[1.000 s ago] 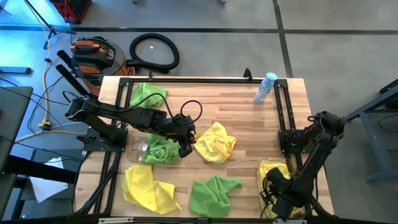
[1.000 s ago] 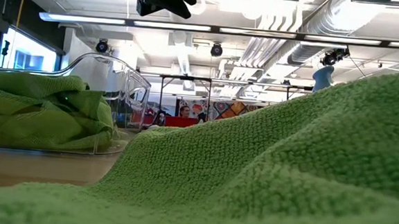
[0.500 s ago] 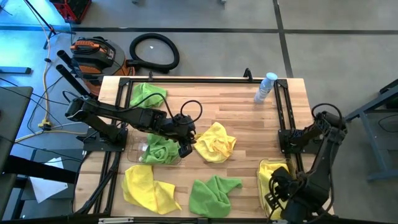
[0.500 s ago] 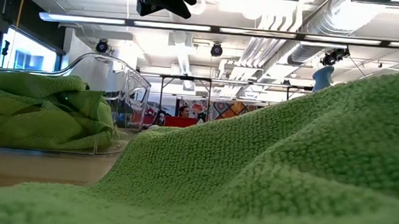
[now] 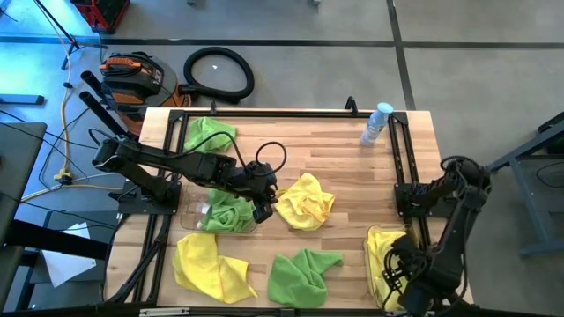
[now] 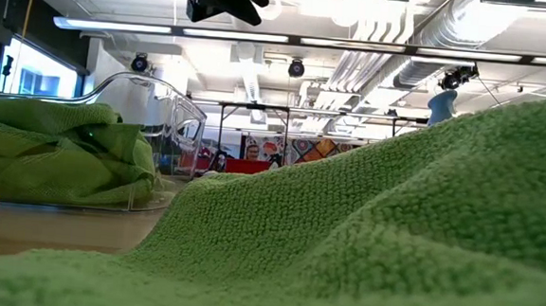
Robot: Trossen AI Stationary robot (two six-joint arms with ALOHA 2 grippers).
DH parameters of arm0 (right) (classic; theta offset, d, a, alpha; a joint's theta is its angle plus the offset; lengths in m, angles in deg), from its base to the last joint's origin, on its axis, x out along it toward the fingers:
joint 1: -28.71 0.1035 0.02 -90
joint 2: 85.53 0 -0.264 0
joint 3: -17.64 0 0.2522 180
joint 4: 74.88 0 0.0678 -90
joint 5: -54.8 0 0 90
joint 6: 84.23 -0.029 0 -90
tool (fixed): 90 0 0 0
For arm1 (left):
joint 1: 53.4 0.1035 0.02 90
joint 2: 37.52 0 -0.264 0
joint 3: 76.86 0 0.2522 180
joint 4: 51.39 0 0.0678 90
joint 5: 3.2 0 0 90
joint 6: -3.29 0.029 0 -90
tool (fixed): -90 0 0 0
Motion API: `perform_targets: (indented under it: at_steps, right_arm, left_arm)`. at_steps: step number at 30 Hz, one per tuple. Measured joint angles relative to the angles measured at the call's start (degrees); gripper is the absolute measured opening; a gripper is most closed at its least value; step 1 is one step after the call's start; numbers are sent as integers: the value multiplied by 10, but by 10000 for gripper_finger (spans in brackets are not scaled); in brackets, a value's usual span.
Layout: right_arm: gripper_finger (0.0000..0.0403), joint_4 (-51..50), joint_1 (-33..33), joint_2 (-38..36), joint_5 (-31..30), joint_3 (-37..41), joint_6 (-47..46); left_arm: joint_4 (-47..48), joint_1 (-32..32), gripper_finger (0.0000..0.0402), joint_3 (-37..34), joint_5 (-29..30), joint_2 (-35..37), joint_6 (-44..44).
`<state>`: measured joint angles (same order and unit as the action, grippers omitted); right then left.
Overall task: Sort microfiber towel by color & place in baskets
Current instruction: Put the yellow towel into the right transparent bin
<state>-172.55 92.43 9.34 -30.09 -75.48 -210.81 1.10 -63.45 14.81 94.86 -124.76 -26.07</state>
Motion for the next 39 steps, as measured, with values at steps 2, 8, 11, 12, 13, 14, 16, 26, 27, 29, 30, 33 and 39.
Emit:
perform_targets:
  at_steps: [2,8,11,12,13,14,16,26,27,29,30,33,39]
  right_arm:
    - [2,39,2,0,4,39,0]
    - [2,147,2,0,-2,132,0]
    - [3,160,2,0,3,139,-6]
    - [4,157,2,0,7,136,-6]
    - [8,153,2,0,8,130,-5]
    - [12,148,2,0,9,121,-4]
    - [26,131,5,0,8,101,-4]
    - [117,12,13,0,10,-40,5]
    - [120,-3,13,0,9,-56,-2]
    - [122,-31,13,0,-13,-81,-14]
    - [122,-44,12,0,-32,-90,-18]
    - [113,-63,5,-1,-106,-98,-18]
    - [63,-46,-24,0,-133,-17,-5]
  left_arm:
    - [0,0,113,0,0,0,0]
    - [0,0,113,0,0,0,0]
    - [0,0,113,0,0,0,0]
    - [0,0,113,0,0,0,0]
    - [0,0,113,0,0,0,0]
    - [0,0,113,0,0,0,0]
    - [0,0,113,0,0,0,0]
    - [1,0,113,0,0,0,5]
    - [1,0,113,0,0,0,5]
    - [1,0,113,0,0,0,5]
    - [1,0,113,0,0,0,6]
    - [0,0,113,0,0,0,7]
    - [0,0,113,0,0,0,5]
